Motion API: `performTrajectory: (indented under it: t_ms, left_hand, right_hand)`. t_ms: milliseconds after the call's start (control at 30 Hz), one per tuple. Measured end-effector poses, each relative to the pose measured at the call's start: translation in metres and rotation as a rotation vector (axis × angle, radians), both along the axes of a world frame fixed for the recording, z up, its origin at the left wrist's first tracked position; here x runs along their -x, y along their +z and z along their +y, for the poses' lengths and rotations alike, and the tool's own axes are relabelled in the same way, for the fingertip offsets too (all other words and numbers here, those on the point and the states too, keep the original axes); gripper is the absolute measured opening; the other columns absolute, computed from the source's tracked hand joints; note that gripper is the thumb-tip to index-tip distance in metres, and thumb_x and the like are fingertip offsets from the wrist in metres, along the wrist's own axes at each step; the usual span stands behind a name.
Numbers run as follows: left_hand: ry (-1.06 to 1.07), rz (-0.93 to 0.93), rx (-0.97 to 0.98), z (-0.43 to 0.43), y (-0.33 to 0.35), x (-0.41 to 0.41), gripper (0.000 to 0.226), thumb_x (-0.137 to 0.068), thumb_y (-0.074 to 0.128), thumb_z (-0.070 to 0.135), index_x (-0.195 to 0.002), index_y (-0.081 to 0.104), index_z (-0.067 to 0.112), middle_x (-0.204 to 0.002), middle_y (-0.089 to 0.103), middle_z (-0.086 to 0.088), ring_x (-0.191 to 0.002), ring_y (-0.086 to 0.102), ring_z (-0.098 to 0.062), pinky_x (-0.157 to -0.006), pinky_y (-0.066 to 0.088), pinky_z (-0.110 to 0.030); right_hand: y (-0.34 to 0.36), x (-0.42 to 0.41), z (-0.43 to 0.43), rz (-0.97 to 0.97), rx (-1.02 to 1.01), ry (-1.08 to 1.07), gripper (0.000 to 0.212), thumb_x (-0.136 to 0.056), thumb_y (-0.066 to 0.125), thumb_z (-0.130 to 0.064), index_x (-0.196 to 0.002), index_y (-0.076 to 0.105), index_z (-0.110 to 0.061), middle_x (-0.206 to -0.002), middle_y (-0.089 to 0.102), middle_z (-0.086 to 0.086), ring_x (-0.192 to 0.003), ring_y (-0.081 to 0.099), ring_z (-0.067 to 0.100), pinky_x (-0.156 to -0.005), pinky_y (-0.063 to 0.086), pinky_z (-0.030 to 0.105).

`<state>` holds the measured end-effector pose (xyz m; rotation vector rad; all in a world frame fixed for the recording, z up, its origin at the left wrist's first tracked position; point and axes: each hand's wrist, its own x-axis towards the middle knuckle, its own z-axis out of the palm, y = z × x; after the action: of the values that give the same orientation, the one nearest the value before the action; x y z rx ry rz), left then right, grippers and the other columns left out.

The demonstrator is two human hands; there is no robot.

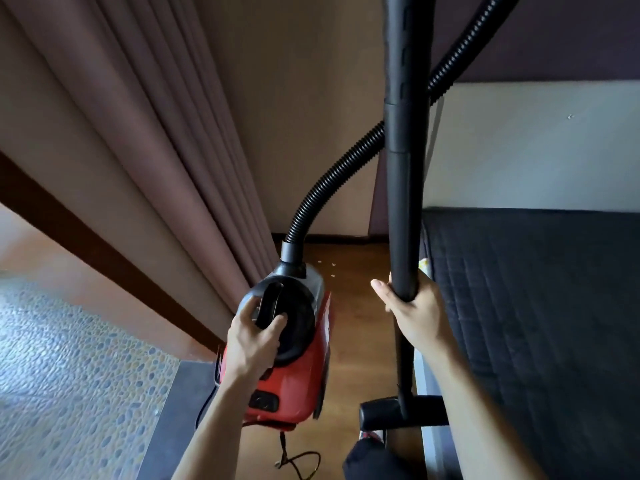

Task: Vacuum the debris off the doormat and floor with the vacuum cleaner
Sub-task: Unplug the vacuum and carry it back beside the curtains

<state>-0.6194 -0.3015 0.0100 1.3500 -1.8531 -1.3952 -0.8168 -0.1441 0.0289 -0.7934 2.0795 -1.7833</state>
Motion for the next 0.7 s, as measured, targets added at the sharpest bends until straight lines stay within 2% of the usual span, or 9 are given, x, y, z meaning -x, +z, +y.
performTrajectory:
  t_ms: [67,167,233,333,433,500,567,633,700]
  left_hand:
    - [0.039,-0.001,0.015,-0.010,0.005,0.030,0.027,-0.077,0.065,0.029,-0.104,0.064,0.030,-0.048,0.056,0.001,-0.034,0.048,-0.017,-0.041,0.039,-0.031]
    - [0.074,-0.037,0.055,-0.025,0.005,0.064,0.025,-0.074,0.065,0.032,-0.099,0.065,0.029,-0.050,0.058,0.000,-0.036,0.051,-0.018,-0.043,0.041,-0.032]
    - [0.079,-0.069,0.082,-0.034,0.004,0.083,0.029,-0.073,0.065,0.035,-0.102,0.065,0.029,-0.060,0.063,0.001,-0.045,0.057,-0.018,-0.047,0.044,-0.030]
    - [0.094,-0.124,0.133,-0.049,0.006,0.105,0.037,-0.069,0.062,0.040,-0.105,0.066,0.032,-0.077,0.070,0.004,-0.063,0.065,-0.019,-0.056,0.050,-0.030]
    - [0.106,-0.165,0.149,-0.067,0.008,0.120,0.036,-0.068,0.061,0.040,-0.103,0.066,0.033,-0.076,0.071,0.005,-0.063,0.067,-0.018,-0.056,0.053,-0.033]
    - [0.106,-0.178,0.140,-0.080,0.007,0.129,0.028,-0.070,0.063,0.036,-0.098,0.066,0.032,-0.072,0.070,0.004,-0.059,0.065,-0.019,-0.053,0.052,-0.034]
    - [0.112,-0.179,0.113,-0.093,0.006,0.139,0.018,-0.074,0.066,0.030,-0.092,0.065,0.032,-0.067,0.068,0.004,-0.054,0.062,-0.021,-0.048,0.050,-0.036]
    - [0.113,-0.175,0.075,-0.108,0.004,0.151,0.017,-0.073,0.065,0.032,-0.090,0.064,0.034,-0.064,0.066,0.002,-0.050,0.059,-0.023,-0.044,0.047,-0.037]
    - [0.105,-0.180,0.063,-0.127,0.002,0.163,0.023,-0.069,0.062,0.038,-0.092,0.064,0.034,-0.066,0.067,0.003,-0.055,0.061,-0.023,-0.049,0.049,-0.035]
  right_hand:
    - [0.005,0.039,-0.013,0.005,0.004,0.021,0.035,-0.087,0.080,-0.020,-0.074,0.057,0.003,-0.054,0.050,0.021,-0.047,0.051,0.022,-0.050,0.041,0.023]
    - [0.007,0.089,-0.038,-0.044,-0.009,0.058,0.027,-0.090,0.075,-0.006,-0.070,0.056,-0.003,-0.048,0.055,-0.007,-0.044,0.053,0.002,-0.049,0.040,0.012]
    - [0.007,0.113,-0.053,-0.077,-0.010,0.082,0.031,-0.091,0.072,0.000,-0.067,0.055,-0.012,-0.045,0.058,-0.014,-0.044,0.055,-0.004,-0.049,0.039,0.008]
    - [0.001,0.139,-0.074,-0.050,-0.028,0.100,0.033,-0.088,0.077,-0.010,-0.065,0.055,-0.015,-0.049,0.055,-0.008,-0.045,0.055,0.001,-0.049,0.040,0.012]
    - [-0.004,0.158,-0.092,0.002,-0.045,0.103,0.029,-0.084,0.080,-0.030,-0.068,0.056,-0.022,-0.058,0.060,0.004,-0.053,0.062,0.012,-0.053,0.046,0.026]
    - [-0.008,0.170,-0.105,0.033,-0.078,0.105,0.031,-0.082,0.078,-0.038,-0.069,0.055,-0.021,-0.059,0.060,0.010,-0.054,0.061,0.016,-0.054,0.046,0.029]
    - [-0.010,0.180,-0.119,0.035,-0.092,0.109,0.035,-0.083,0.081,-0.036,-0.069,0.056,-0.015,-0.060,0.060,0.017,-0.053,0.058,0.017,-0.053,0.043,0.026]
    - [-0.012,0.189,-0.135,0.008,-0.091,0.096,0.041,-0.084,0.083,-0.035,-0.070,0.057,-0.007,-0.059,0.057,0.021,-0.052,0.057,0.023,-0.052,0.042,0.029]
    - [-0.012,0.198,-0.152,-0.035,-0.071,0.083,0.039,-0.086,0.082,-0.024,-0.064,0.055,-0.008,-0.052,0.053,0.012,-0.046,0.054,0.019,-0.050,0.042,0.025]
